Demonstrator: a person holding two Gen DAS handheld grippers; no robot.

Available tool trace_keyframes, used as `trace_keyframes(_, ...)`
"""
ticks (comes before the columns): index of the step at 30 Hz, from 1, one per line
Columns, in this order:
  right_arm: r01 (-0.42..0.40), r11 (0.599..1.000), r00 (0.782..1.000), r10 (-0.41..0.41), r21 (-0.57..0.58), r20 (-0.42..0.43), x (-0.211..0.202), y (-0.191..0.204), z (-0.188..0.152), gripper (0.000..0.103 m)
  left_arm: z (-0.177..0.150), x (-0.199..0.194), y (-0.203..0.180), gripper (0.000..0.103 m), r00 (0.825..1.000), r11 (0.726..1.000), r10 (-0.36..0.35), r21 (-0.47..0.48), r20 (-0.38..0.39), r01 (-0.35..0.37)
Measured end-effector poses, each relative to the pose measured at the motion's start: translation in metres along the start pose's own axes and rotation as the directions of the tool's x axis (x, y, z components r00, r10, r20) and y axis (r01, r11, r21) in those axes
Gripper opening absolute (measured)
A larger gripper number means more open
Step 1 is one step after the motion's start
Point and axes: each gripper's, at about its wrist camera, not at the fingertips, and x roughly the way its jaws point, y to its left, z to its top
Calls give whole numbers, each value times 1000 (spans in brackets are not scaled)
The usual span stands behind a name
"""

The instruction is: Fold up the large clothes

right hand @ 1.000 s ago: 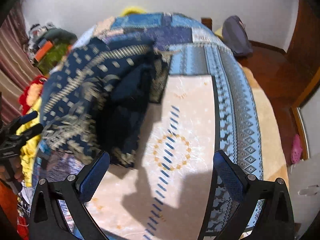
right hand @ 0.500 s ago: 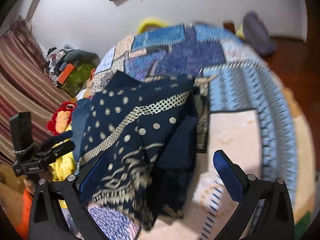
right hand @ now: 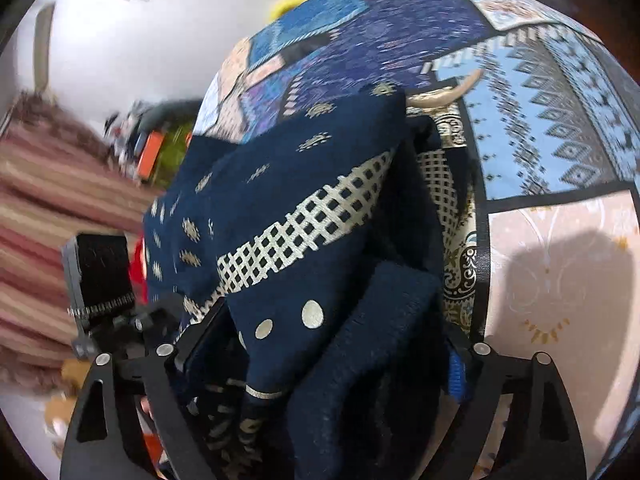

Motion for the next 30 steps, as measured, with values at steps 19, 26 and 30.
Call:
trace_keyframes(19,-28,979,993,51,-204,110,-68,138,-25,34,-29,-161,-62,52,967,980,82,156,243,-123)
trace_keyframes(26,-22,936,991,66,-352,113,-53,228,-31,34,-35,-236,-26,52,932,985,95,102,351,-139)
trace_keyframes(30,-32,918,993,74,-396,92,-20,266,-37,34,-36,-262,9,52,918,985,133,53,373,-165)
